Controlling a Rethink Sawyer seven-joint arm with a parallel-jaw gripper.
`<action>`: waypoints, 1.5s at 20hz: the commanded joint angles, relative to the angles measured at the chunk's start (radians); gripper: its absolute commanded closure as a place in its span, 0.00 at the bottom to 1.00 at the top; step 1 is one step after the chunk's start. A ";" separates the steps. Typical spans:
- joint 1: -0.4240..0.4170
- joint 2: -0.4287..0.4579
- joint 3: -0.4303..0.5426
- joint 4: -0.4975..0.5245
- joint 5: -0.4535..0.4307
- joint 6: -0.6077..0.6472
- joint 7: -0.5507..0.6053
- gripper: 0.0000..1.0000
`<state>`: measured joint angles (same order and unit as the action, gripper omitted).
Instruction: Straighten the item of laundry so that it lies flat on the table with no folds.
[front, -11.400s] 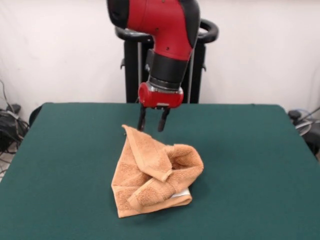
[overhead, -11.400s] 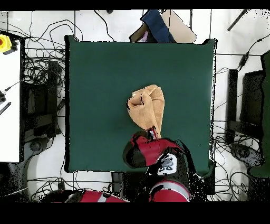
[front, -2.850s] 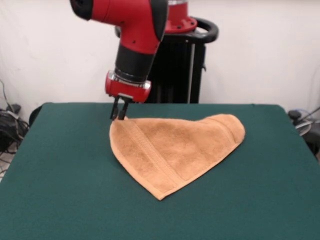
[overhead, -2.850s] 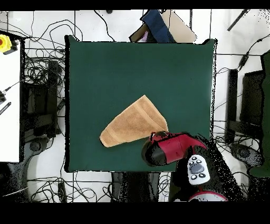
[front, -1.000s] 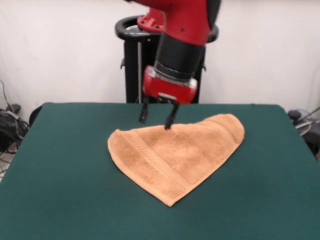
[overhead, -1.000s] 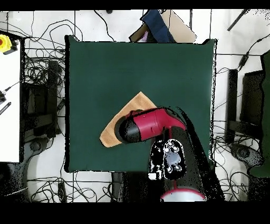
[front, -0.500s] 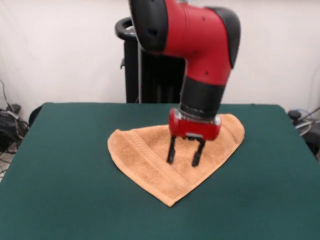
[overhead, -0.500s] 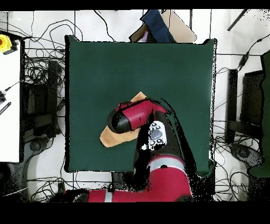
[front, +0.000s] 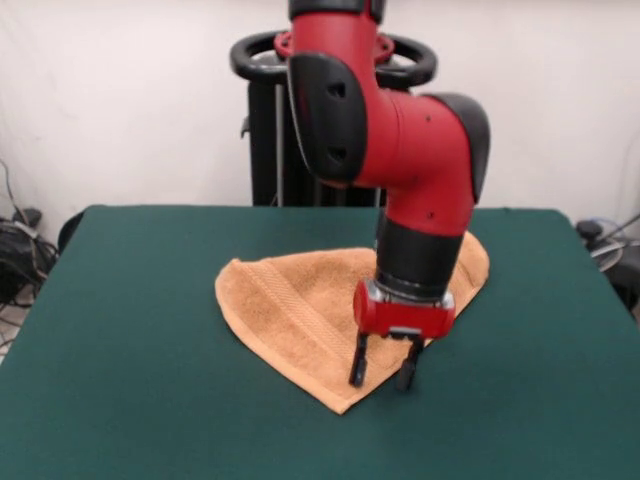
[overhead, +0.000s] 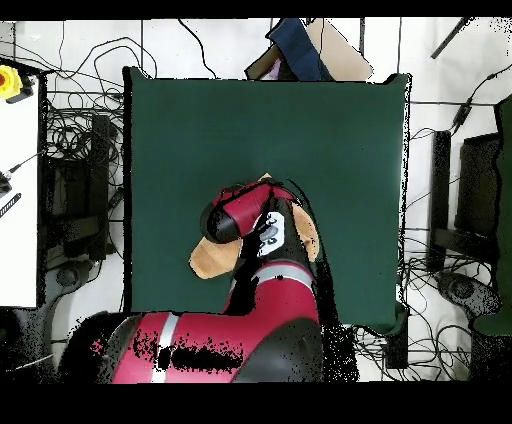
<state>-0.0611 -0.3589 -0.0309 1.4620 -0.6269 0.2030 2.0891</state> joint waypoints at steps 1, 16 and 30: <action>0.011 0.139 -0.048 -0.159 0.032 -0.011 0.135 0.00; -0.019 0.132 0.010 -0.240 0.049 0.187 -0.005 0.00; -0.089 0.083 0.113 -0.204 0.080 0.370 -0.115 0.00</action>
<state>-0.0824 -0.3326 0.0130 1.3267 -0.5377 0.5069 2.0891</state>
